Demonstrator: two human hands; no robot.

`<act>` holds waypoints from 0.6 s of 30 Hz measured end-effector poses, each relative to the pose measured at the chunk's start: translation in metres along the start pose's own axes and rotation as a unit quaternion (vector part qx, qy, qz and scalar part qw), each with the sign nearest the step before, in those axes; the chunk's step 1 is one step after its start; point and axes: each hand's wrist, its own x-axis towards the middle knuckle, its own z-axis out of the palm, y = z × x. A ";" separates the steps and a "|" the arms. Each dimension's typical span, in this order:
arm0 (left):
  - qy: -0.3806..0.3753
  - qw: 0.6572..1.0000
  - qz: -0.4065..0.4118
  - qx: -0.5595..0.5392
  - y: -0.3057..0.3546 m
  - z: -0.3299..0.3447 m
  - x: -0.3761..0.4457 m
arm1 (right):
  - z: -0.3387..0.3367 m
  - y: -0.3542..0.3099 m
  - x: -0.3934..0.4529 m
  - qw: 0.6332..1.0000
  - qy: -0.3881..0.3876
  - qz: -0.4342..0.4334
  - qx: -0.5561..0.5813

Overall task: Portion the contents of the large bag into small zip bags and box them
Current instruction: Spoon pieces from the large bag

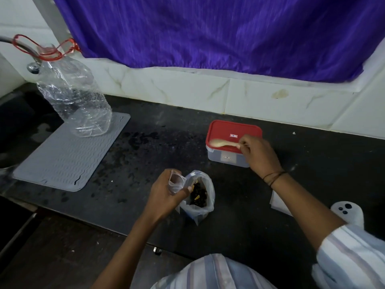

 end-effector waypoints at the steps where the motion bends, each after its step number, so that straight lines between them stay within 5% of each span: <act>1: -0.008 1.000 -0.003 0.007 -0.002 0.000 0.000 | -0.003 -0.012 -0.012 0.999 -0.003 -0.024 0.030; 5: -0.033 0.997 -0.006 0.068 -0.008 0.002 -0.004 | -0.005 -0.059 -0.080 0.992 -0.016 -0.105 0.066; 10: -0.087 0.988 -0.037 0.126 -0.008 0.001 -0.008 | 0.022 -0.082 -0.117 0.983 -0.096 -0.140 -0.075; 18: -0.152 0.977 -0.075 0.129 0.001 0.003 -0.008 | 0.044 -0.087 -0.108 0.981 -0.091 -0.100 -0.136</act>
